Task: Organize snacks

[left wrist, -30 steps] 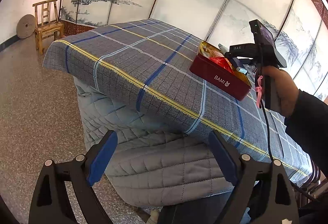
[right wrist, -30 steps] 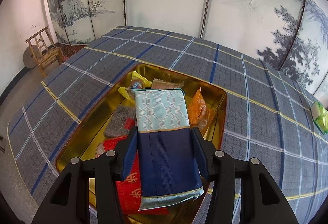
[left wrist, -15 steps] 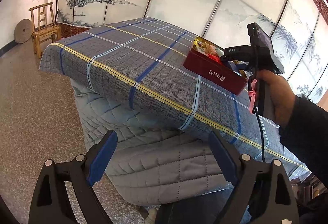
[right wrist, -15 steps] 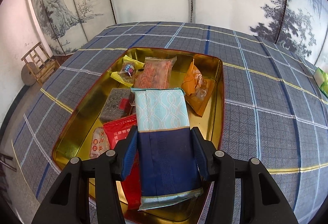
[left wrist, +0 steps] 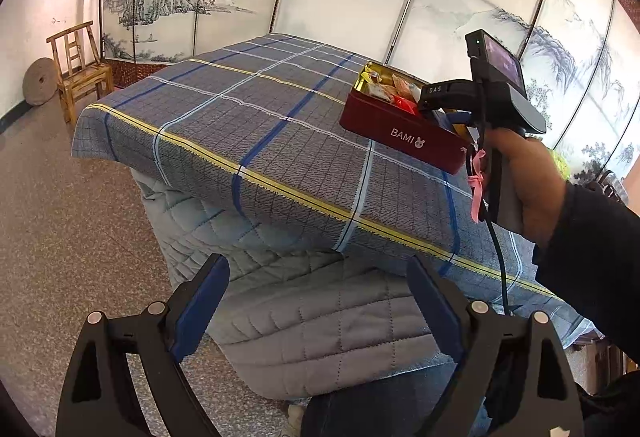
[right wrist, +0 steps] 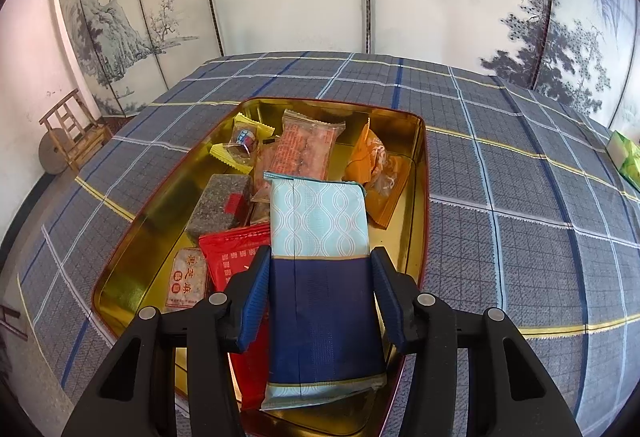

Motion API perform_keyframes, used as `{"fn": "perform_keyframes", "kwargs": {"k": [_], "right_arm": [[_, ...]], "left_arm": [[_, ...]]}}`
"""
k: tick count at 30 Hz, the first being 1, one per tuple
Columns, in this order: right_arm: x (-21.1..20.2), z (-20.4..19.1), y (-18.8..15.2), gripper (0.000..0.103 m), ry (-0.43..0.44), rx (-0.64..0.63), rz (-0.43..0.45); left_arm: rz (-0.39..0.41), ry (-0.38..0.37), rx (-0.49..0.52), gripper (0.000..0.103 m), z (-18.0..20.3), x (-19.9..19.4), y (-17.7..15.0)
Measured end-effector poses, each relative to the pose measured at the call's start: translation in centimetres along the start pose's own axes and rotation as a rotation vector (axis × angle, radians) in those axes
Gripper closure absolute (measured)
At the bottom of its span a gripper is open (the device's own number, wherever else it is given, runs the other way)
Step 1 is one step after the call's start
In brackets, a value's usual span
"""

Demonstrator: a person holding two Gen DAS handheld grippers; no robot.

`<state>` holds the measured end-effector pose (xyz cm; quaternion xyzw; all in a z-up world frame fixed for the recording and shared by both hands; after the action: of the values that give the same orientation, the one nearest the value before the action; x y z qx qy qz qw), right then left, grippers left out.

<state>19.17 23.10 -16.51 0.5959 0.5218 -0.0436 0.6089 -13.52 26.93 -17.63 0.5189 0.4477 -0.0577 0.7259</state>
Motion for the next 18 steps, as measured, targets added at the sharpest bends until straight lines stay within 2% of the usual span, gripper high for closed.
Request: {"fn": "perform_keyframes", "kwargs": {"k": [7,10,11,13,15,18], "right_arm": [[-0.2,0.0,-0.1,0.052,0.031,-0.007,0.002],[-1.3,-0.2,0.2,0.048,0.081,0.011,0.019],[-2.2,-0.3,0.5,0.044,0.092,0.002,0.045],[-4.4,-0.3,1.4,0.033,0.079,-0.034,0.094],[-6.6,-0.1,2.1,0.017,0.056,-0.077,0.138],[-9.6,1.1,2.7,0.01,0.0,-0.109,0.18]], "left_arm": [[0.006,0.029,0.061,0.015,1.6,-0.4,0.2],[0.024,0.053,0.082,0.006,2.2,-0.5,0.8],[0.03,0.061,0.086,0.0,2.5,-0.5,1.2],[0.06,0.092,0.092,0.001,2.9,-0.4,2.2],[0.108,0.121,0.099,0.001,3.6,-0.2,3.7],[0.133,0.134,0.139,0.001,5.5,0.5,6.1]]}}
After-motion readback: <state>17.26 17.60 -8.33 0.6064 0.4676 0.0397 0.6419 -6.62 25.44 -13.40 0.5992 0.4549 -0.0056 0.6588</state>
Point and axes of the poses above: each gripper's, at about its wrist camera, not at the fingertips, and x roughly the way its jaws point, z to its right, y to its top, the point moved 9 cm from there along x, roughly the way its jaws point, and after that the axes turned 15 degrees about y, right-handed, at the moved point
